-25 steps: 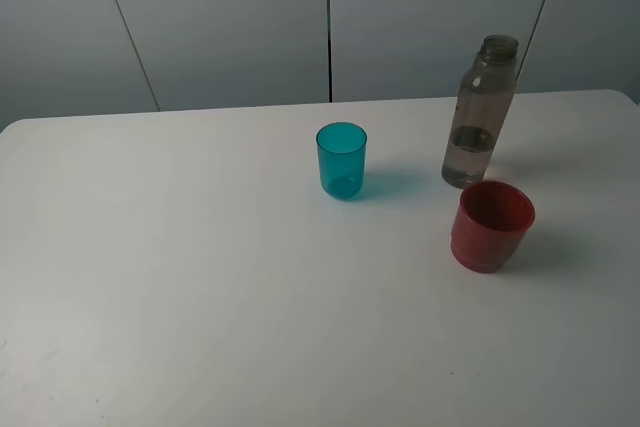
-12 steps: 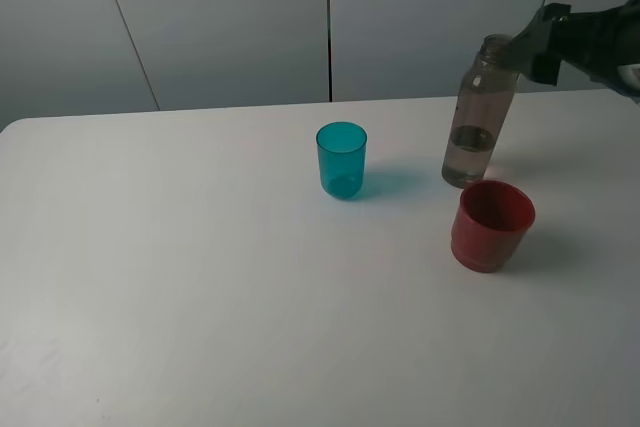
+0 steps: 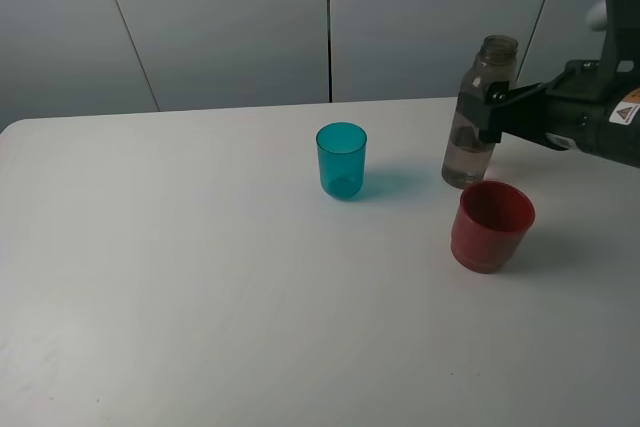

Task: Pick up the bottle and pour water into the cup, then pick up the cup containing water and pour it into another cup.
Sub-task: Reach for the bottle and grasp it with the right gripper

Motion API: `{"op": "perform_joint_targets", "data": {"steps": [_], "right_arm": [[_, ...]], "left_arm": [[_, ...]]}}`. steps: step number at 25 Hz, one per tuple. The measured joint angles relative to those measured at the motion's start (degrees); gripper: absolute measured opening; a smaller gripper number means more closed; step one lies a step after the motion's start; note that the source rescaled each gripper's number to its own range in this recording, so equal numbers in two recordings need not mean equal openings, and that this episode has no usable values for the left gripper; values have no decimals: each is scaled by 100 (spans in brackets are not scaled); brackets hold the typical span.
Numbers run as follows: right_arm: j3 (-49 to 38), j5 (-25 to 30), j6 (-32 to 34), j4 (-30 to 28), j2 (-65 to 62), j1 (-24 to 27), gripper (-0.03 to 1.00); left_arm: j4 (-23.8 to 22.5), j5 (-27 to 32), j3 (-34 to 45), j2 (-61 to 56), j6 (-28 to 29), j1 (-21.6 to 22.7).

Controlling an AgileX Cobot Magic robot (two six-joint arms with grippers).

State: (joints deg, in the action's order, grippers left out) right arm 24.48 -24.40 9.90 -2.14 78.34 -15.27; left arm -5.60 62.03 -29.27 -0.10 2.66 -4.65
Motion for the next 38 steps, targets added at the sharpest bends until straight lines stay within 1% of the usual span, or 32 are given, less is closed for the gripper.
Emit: {"op": "perform_joint_targets", "data": {"steps": [4,6,8,9,12,15,21,29,38], "right_arm": [[0,-1136,-182,25,699,0,100],[0,-1471,-386,214,965,-8,100],[0,-1559,-606,583,1068,-8,100],[0,-1571,-703,655,1085,-8,100],[0,-1711,-842,697,1103,-24,100],[0,-1863,-1024,765,1289,-158,100],[0,-2605,-1125,1194,2013,-211,100],[241,-2890,-1147,1378,2581,-238,100],[571,-2902,-1193,1648,2905,-238,100]], "left_arm": [[0,0,0,0,0,0],[0,0,0,0,0,0],[0,0,0,0,0,0],[0,0,0,0,0,0],[0,0,0,0,0,0],[0,0,0,0,0,0],[0,0,0,0,0,0],[0,0,0,0,0,0],[0,0,0,0,-22,0]]}}
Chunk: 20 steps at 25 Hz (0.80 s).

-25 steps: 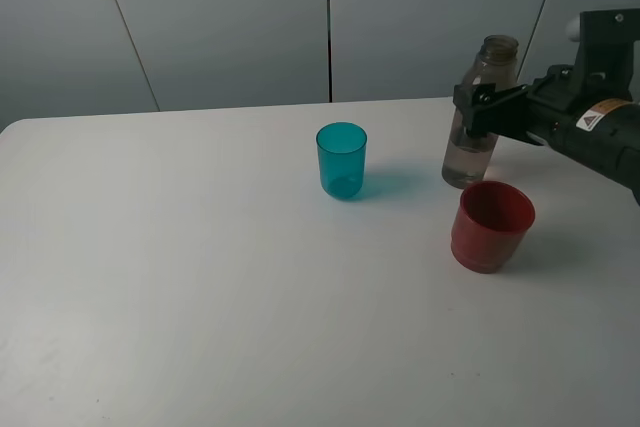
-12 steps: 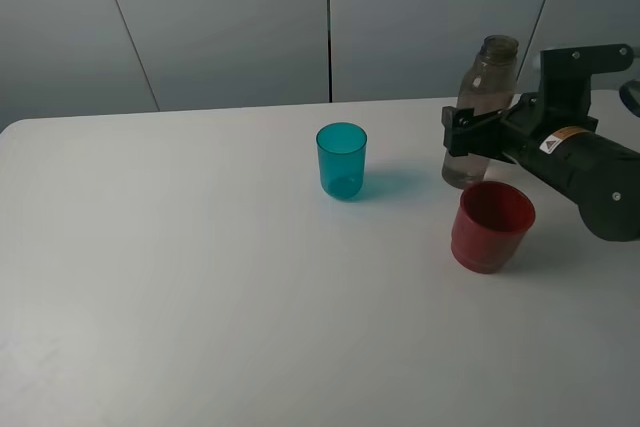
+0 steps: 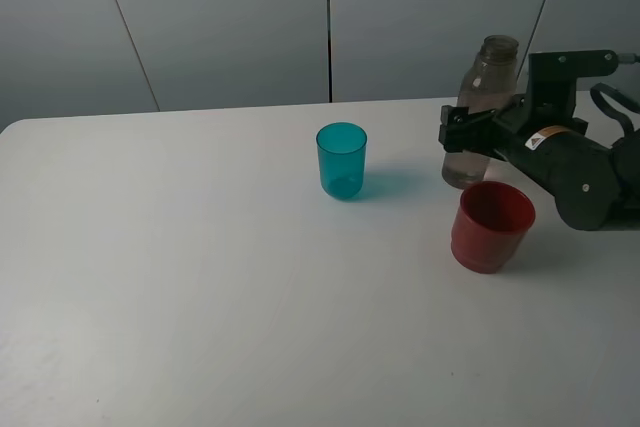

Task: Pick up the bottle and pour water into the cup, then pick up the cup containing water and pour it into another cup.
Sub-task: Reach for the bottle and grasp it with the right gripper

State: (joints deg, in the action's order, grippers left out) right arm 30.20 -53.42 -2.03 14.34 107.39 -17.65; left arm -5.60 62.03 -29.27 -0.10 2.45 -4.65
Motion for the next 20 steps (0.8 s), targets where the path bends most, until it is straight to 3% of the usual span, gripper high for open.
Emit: {"op": "perform_joint_targets", "data": {"steps": [20], "right_arm": [[675,-89,-57,439,688,0,100]], "left_arm": [[0,0,0,0,0,0]]}}
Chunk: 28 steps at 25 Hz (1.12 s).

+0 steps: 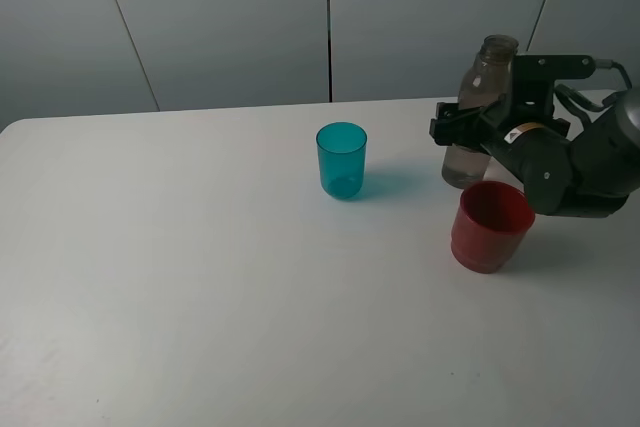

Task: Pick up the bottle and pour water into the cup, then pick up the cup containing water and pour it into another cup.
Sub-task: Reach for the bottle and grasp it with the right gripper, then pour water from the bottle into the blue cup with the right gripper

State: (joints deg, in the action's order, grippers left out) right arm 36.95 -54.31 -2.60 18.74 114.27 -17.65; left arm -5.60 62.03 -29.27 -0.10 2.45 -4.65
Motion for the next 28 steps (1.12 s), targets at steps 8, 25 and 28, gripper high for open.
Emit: {"op": "perform_joint_targets", "data": {"steps": [8,25,28], "right_arm": [[70,80,0,97,11,0,65],[99,193,-102,155,11,0,3],[99,334,-300,155,-75,0,3]], "left_arm": [[0,0,0,0,0,0],[0,0,0,0,0,0],[0,0,0,0,0,0]]}}
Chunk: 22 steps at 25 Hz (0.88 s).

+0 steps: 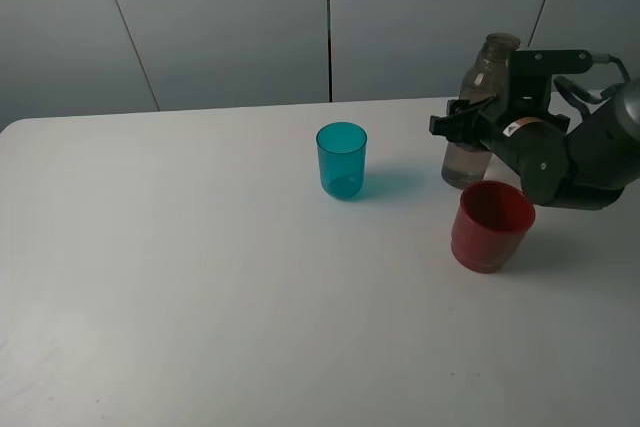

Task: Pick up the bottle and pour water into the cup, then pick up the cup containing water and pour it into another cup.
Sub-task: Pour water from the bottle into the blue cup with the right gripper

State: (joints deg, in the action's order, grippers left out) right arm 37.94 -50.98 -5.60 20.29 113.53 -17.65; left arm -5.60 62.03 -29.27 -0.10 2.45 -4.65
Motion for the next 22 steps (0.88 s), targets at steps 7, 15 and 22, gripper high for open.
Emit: {"op": "perform_joint_targets", "data": {"steps": [7,15,22], "right_arm": [[220,1346,-2127,25,-854,-38,3],[732,1971,-4639,180,-1137,-639,3],[1027,2139,-5879,201,-1090,-796,3]], "left_arm": [[0,0,0,0,0,0],[0,0,0,0,0,0],[0,0,0,0,0,0]]}}
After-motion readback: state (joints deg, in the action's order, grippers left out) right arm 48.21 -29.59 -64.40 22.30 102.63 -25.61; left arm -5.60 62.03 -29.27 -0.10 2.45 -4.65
